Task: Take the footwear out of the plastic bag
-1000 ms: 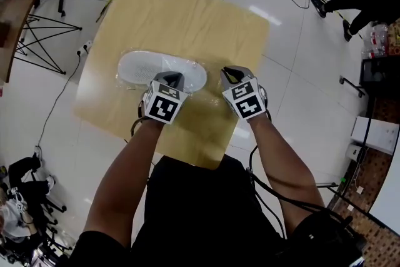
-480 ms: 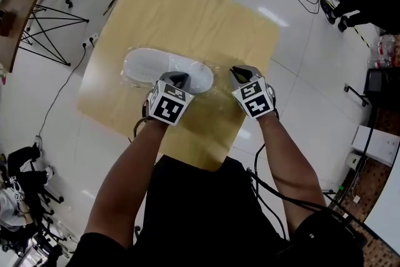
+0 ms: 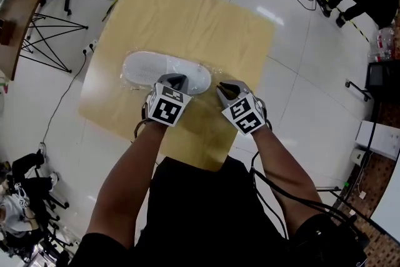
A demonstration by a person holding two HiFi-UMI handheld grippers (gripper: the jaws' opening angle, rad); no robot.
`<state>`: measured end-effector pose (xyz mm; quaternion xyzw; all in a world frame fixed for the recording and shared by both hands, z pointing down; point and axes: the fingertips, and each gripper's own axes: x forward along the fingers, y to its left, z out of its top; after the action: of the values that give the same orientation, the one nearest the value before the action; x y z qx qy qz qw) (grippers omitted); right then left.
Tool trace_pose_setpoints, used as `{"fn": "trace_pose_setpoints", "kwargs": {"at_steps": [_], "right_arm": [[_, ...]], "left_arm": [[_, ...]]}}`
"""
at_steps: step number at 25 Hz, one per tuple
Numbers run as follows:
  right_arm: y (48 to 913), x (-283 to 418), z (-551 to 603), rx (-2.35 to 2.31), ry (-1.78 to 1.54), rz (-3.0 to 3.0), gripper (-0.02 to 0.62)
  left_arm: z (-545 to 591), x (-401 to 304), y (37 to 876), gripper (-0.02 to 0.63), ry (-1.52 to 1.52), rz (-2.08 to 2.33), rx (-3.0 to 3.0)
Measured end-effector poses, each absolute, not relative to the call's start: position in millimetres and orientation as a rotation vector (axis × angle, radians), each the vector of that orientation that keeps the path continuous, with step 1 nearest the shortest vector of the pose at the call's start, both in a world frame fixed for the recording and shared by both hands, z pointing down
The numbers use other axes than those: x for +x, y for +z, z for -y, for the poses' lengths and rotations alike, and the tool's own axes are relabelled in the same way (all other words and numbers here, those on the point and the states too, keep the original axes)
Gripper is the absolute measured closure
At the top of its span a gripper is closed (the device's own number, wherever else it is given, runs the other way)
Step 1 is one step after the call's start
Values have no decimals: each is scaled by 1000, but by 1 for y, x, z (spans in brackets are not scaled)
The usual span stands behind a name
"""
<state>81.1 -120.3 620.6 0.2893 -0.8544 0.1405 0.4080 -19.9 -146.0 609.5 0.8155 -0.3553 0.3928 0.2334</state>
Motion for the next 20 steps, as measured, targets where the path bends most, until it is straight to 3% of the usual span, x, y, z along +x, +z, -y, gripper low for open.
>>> {"fn": "trace_pose_setpoints", "kwargs": {"at_steps": [4,8,12,20], "right_arm": [[616,105,118,820,446,2119,555],[598,74,120,810,749,2257,549],[610,56,119,794,1063,2214,457],[610,60,122,827,1112,2210,526]], "left_arm": [[147,-20,609,598,1055,989,2227],[140,-19,606,598,1002,986,2196],[131,-16,605,598,1000,967,2189],[133,-22,587,592,832,1047,2236]]}}
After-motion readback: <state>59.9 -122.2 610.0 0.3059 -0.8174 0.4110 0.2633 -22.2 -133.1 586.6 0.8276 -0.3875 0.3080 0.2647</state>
